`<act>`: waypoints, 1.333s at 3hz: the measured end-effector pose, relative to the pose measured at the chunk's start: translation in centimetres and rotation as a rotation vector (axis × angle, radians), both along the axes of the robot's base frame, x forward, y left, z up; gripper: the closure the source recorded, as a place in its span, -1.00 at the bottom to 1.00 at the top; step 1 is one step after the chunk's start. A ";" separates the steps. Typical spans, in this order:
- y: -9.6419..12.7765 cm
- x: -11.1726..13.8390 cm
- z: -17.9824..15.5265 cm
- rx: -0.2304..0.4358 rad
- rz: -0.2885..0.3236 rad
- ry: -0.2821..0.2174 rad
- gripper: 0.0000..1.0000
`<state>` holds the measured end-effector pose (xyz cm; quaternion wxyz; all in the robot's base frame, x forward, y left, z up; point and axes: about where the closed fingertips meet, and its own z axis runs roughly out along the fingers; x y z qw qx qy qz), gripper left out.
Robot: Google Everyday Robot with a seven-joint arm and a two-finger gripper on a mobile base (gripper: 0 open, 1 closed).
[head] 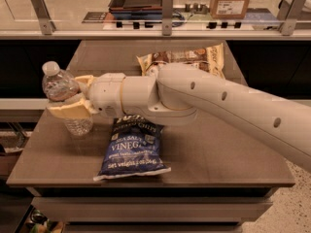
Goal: Pick water bottle
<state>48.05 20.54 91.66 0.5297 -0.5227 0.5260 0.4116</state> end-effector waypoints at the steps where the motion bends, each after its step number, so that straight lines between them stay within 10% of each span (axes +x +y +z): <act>1: -0.1 -0.1 0.5 0.018 0.015 -0.003 1.00; 4: -1.2 1.2 6.4 0.098 0.112 -0.105 1.00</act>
Offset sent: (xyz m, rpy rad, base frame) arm 0.0113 -0.0189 0.0340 0.1653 -0.0569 0.0953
